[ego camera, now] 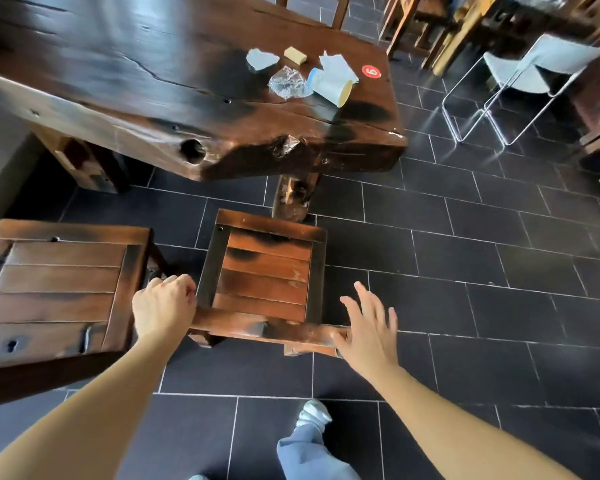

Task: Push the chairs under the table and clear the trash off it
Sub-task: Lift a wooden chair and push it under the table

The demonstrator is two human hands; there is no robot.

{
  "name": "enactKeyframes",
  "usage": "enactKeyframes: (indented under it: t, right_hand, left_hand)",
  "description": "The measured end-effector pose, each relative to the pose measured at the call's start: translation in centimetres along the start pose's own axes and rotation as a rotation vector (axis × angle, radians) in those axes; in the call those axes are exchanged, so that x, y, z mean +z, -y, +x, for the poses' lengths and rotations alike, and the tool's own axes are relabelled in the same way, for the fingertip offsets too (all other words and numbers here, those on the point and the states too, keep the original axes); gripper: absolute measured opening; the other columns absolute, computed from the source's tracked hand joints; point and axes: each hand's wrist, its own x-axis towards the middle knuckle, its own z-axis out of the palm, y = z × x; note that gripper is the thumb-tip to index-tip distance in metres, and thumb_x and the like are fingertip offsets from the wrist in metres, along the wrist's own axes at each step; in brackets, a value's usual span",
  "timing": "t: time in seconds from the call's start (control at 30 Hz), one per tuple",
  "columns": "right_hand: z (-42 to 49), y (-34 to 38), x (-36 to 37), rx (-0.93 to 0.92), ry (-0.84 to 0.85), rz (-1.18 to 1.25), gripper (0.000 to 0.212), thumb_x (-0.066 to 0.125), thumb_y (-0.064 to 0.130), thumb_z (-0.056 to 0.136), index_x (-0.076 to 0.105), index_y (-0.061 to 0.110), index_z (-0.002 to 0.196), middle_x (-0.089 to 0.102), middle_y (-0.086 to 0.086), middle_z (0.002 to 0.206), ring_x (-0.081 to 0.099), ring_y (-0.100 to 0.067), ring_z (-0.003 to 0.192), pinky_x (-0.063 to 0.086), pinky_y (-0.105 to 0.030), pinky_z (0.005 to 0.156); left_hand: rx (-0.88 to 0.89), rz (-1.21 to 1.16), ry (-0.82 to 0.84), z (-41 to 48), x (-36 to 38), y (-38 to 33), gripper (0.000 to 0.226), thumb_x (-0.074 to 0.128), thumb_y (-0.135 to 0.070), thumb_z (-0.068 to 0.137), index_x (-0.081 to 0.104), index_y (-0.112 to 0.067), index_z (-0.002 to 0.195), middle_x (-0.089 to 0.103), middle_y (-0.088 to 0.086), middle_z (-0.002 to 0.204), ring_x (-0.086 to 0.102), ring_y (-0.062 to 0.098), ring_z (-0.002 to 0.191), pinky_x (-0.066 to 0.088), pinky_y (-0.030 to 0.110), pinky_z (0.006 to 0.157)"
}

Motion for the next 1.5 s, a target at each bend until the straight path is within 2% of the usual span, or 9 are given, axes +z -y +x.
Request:
enactKeyframes:
  t: [0.07,0.13,0.27,0.37,0.47,0.67,0.93,1.13,1.5]
  right_hand:
    - [0.3,1.8,-0.7,0.347,0.003,0.213,0.077,0.072,0.053,0.074,0.036,0.026,0.137,0.012,-0.004,0.158,0.020,-0.029,0.143,0.026,-0.061,0.108]
    - [0.9,2.2,-1.3,0.490,0.040,0.345,0.076,0.073,0.051,0.075,0.035,0.026,0.137,0.006,-0.004,0.158,0.015,-0.029,0.143,0.029,-0.061,0.108]
    - [-0.2,0.8,-0.8,0.368,0.040,0.399,0.038,0.070,0.032,0.082,0.054,0.027,0.116,0.029,-0.002,0.149,0.030,-0.026,0.134,0.051,-0.046,0.088]
    - [-0.3,0.3,-0.6,0.292,0.020,0.386,0.017,0.064,0.023,0.087,0.061,0.030,0.102,0.055,0.004,0.124,0.046,-0.020,0.116,0.054,-0.037,0.075]
    - [0.0,-0.4,-0.7,0.220,0.013,0.331,0.012,0.057,0.020,0.089,0.064,0.030,0.090,0.064,0.007,0.098,0.055,-0.018,0.099,0.053,-0.032,0.067]
    - [-0.1,-1.4,-0.6,0.115,-0.063,0.377,0.021,0.058,0.011,0.082,0.066,0.030,0.079,0.064,0.012,0.078,0.058,-0.015,0.077,0.050,-0.032,0.054]
    - [0.7,-1.0,-1.5,0.118,-0.048,0.370,0.024,0.057,0.012,0.083,0.065,0.032,0.073,0.050,0.015,0.068,0.056,-0.012,0.072,0.051,-0.032,0.054]
    - [3.2,0.5,-2.0,0.130,-0.025,0.340,0.023,0.058,0.013,0.086,0.065,0.033,0.076,0.059,0.013,0.074,0.056,-0.012,0.067,0.054,-0.030,0.054]
    - [7.9,5.4,-4.3,0.212,0.015,0.318,0.012,0.056,0.018,0.090,0.065,0.023,0.084,0.050,0.011,0.074,0.050,-0.011,0.070,0.054,-0.029,0.063]
  left_hand:
    - [-0.006,-0.021,-0.006,-0.7,-0.2,0.3,0.014,0.066,-0.013,0.076,0.074,-0.021,0.084,0.072,0.004,0.078,0.061,0.032,0.083,0.046,0.035,0.064]
    - [0.004,-0.068,0.008,-1.2,-0.6,0.6,0.023,0.061,-0.013,0.080,0.073,-0.021,0.098,0.072,0.007,0.089,0.060,0.032,0.096,0.048,0.036,0.070]
    - [-0.036,-0.096,0.185,-1.9,-2.0,0.9,0.027,0.056,-0.013,0.086,0.070,-0.022,0.107,0.066,0.014,0.105,0.060,0.034,0.099,0.048,0.037,0.083]
    - [-0.112,-0.123,0.177,-3.8,-1.6,0.9,0.027,0.054,-0.014,0.085,0.071,-0.026,0.102,0.066,0.013,0.100,0.062,0.034,0.094,0.049,0.036,0.082]
    - [-0.215,-0.173,0.145,-6.5,-0.8,0.8,0.022,0.056,-0.014,0.083,0.072,-0.024,0.094,0.065,0.011,0.092,0.062,0.034,0.089,0.049,0.037,0.077]
    - [-0.256,-0.102,-0.046,-10.4,0.8,-0.9,0.015,0.051,-0.025,0.066,0.066,-0.025,0.064,0.065,-0.004,0.066,0.060,0.028,0.073,0.041,0.034,0.062]
    - [-0.219,-0.004,-0.071,-9.5,1.5,-0.4,0.009,0.058,-0.029,0.069,0.065,-0.027,0.065,0.065,-0.006,0.068,0.059,0.027,0.076,0.040,0.034,0.062]
    - [-0.199,-0.009,-0.085,-6.5,1.3,0.4,0.012,0.053,-0.031,0.067,0.064,-0.029,0.062,0.065,-0.007,0.067,0.057,0.026,0.075,0.042,0.034,0.064]
    - [-0.119,-0.031,-0.024,1.7,-1.2,2.9,0.013,0.053,-0.032,0.069,0.064,-0.028,0.062,0.067,-0.006,0.069,0.057,0.026,0.076,0.041,0.033,0.063]
